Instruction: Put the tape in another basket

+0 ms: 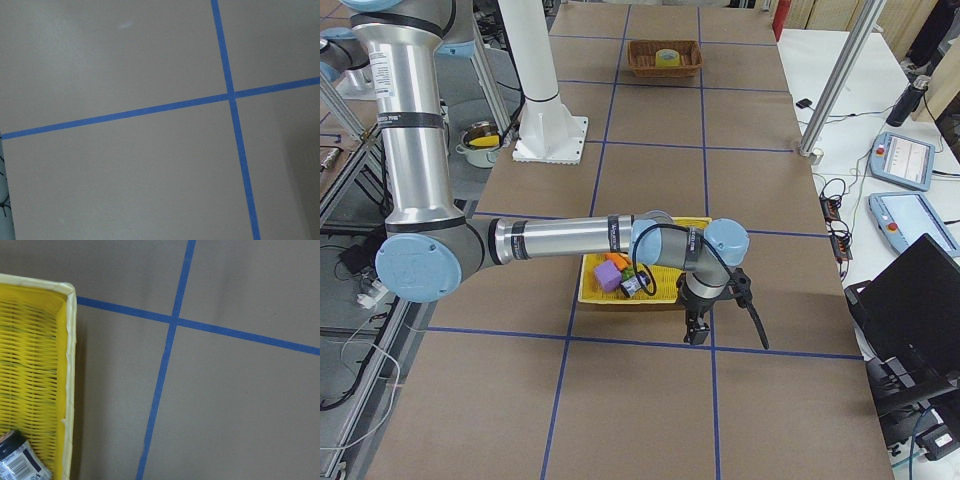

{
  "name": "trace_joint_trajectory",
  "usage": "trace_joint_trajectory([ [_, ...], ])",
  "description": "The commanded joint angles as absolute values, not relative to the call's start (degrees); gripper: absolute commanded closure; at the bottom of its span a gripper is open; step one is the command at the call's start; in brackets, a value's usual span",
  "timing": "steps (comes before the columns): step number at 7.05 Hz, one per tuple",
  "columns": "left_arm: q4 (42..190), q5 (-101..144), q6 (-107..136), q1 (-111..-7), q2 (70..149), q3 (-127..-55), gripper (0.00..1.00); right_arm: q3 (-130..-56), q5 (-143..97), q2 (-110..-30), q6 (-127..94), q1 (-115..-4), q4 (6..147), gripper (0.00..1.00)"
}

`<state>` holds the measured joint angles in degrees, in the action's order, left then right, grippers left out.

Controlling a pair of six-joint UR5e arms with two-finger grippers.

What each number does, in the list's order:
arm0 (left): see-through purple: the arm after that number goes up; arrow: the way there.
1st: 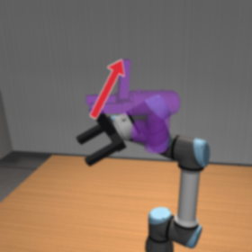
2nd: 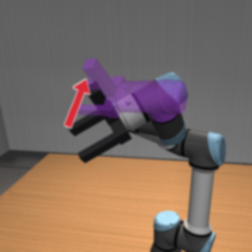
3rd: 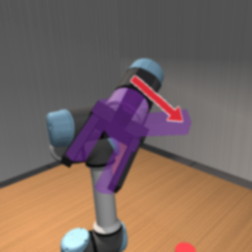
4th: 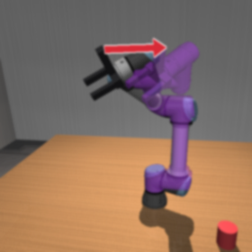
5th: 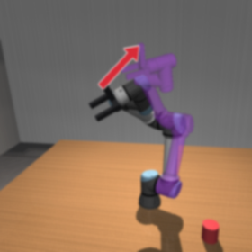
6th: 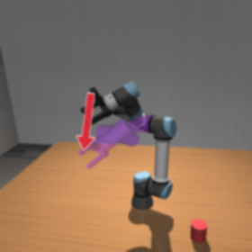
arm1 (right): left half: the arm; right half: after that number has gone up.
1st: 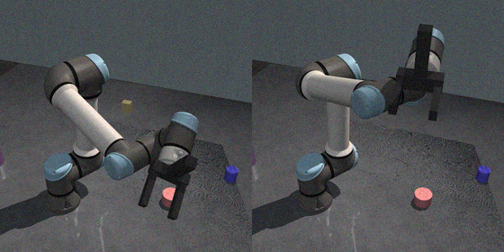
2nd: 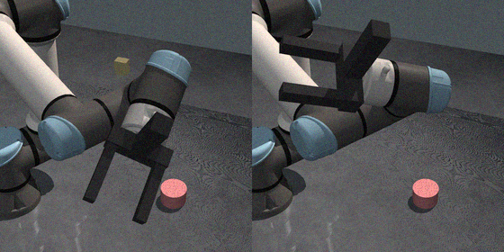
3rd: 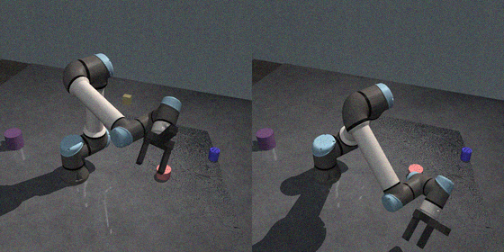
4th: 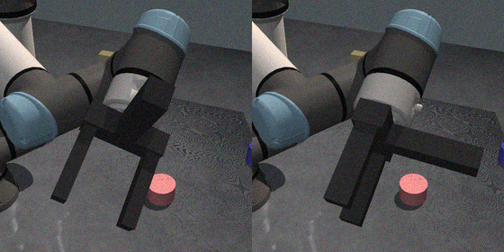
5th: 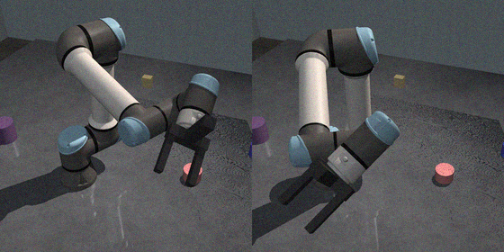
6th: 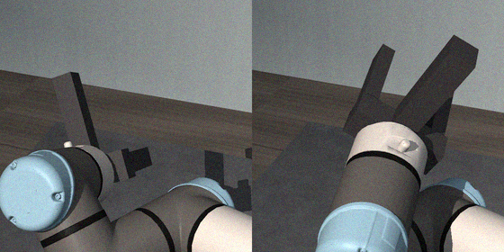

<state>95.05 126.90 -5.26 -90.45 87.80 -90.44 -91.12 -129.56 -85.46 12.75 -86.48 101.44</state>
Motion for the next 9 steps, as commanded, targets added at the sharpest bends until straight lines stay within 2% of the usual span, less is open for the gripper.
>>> trace_joint_trajectory([
  [1, 95.36, 129.61, 4.26, -90.44, 88.06, -90.96, 0.01, -90.70, -131.99, -85.78, 7.23, -86.40, 97.91, 0.00],
  [9, 95.62, 132.80, 4.66, -90.26, 88.15, -90.97, 0.01, -90.53, -134.74, -86.04, 5.71, -86.48, 95.45, 0.00],
])
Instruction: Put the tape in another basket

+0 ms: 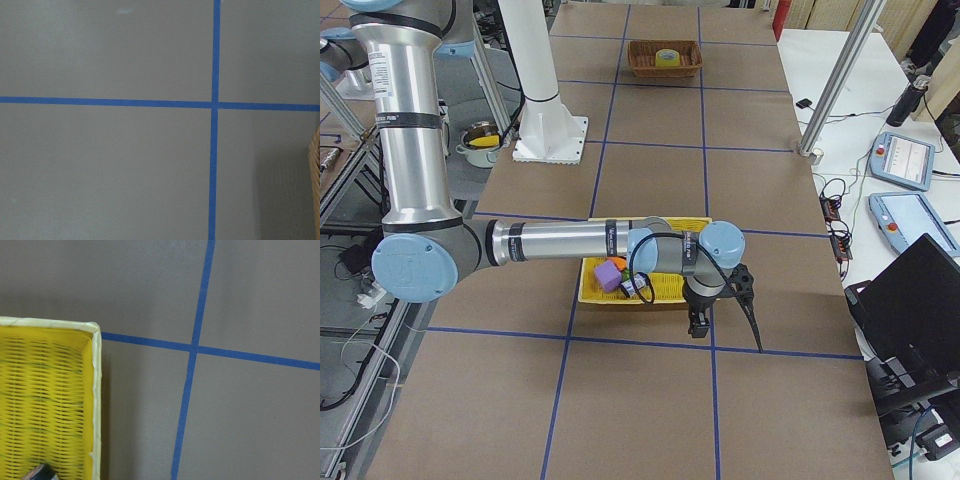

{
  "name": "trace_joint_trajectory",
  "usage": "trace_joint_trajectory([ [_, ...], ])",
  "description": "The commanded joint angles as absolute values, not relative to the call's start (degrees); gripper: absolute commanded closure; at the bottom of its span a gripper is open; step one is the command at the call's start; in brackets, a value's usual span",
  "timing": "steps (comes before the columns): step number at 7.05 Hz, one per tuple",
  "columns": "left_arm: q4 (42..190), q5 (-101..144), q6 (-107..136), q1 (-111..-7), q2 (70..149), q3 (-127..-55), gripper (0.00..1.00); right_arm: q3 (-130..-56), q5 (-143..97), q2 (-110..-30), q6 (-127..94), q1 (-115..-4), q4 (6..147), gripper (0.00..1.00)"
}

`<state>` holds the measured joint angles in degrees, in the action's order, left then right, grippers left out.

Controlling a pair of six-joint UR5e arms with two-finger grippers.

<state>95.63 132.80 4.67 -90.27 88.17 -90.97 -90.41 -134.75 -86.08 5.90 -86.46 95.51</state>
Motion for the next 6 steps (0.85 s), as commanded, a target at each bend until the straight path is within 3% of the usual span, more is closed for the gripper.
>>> trace_joint_trajectory([
  [1, 95.62, 132.89, 4.66, -90.26, 88.24, -90.97, 0.01, -90.61, -134.74, -85.96, 5.71, -86.48, 95.45, 0.00],
  [6, 95.62, 132.80, 4.40, -90.26, 88.24, -90.70, 0.01, -90.44, -134.74, -85.43, 5.80, -86.48, 95.45, 0.00],
])
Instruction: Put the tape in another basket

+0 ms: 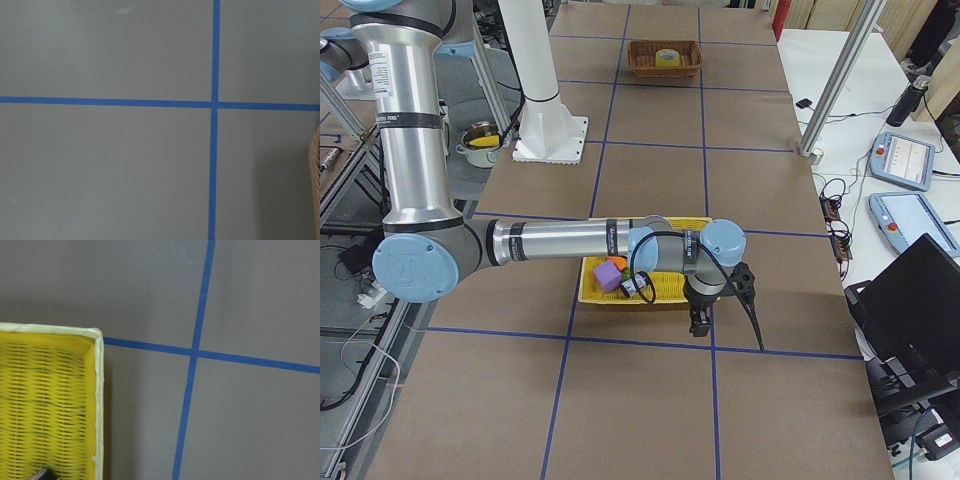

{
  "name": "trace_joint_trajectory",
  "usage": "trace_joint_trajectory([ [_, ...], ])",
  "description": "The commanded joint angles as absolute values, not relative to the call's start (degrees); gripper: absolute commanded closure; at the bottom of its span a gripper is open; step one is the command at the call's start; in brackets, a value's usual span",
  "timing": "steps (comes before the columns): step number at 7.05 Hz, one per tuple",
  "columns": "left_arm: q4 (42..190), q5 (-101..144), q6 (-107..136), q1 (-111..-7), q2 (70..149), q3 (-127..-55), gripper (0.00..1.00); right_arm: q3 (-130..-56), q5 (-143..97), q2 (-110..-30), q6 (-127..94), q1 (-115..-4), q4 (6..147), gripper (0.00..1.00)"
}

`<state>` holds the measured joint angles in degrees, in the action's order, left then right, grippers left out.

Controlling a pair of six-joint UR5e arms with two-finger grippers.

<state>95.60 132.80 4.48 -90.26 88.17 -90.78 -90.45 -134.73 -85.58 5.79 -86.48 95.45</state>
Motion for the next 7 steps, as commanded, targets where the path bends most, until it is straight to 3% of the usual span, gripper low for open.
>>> trace_joint_trajectory([
  [1, 95.54, 132.80, 4.39, -90.26, 88.59, -90.62, 0.01, -90.44, -134.74, -85.43, 5.80, -86.48, 95.45, 0.00],
  [7, 95.54, 132.80, 4.22, -90.18, 88.59, -90.18, 0.01, -90.88, -134.65, -85.52, 5.80, -86.48, 95.45, 0.00],
])
